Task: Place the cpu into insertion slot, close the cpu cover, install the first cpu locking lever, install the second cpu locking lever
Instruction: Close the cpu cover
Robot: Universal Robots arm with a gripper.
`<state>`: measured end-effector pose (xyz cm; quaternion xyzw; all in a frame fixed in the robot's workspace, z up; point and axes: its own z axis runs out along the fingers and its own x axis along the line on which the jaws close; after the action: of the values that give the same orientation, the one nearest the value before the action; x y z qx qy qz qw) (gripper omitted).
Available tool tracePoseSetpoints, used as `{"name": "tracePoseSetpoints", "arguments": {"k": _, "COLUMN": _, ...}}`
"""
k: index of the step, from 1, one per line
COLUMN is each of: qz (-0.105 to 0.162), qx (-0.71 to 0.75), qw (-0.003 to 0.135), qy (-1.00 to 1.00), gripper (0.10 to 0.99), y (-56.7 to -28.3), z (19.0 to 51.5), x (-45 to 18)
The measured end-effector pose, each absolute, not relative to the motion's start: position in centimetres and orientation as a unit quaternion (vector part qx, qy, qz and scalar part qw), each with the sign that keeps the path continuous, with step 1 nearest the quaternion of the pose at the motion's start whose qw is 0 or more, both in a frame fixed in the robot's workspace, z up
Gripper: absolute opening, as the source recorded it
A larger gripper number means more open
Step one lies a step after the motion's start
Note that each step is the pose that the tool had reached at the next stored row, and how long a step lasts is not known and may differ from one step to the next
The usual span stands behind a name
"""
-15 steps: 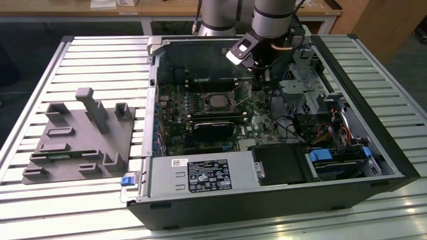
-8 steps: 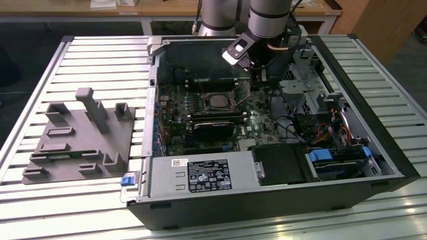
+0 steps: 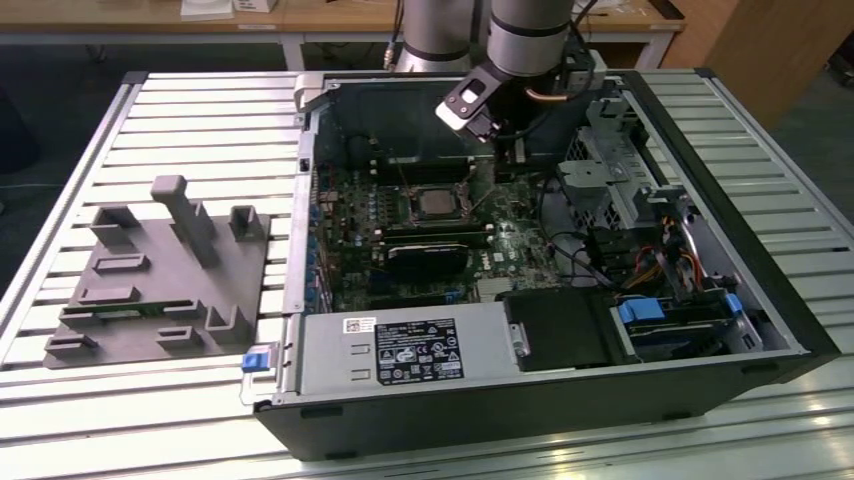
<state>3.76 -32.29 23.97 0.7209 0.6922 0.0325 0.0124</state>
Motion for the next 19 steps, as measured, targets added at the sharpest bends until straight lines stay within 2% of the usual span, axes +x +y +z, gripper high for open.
{"name": "tracePoseSetpoints", "arguments": {"k": 19, "qz": 0.033, "qx": 0.721, "qw": 0.012, "qy": 0.692, "gripper": 0.106, "y": -32.3, "z": 24.0, "x": 2.0}}
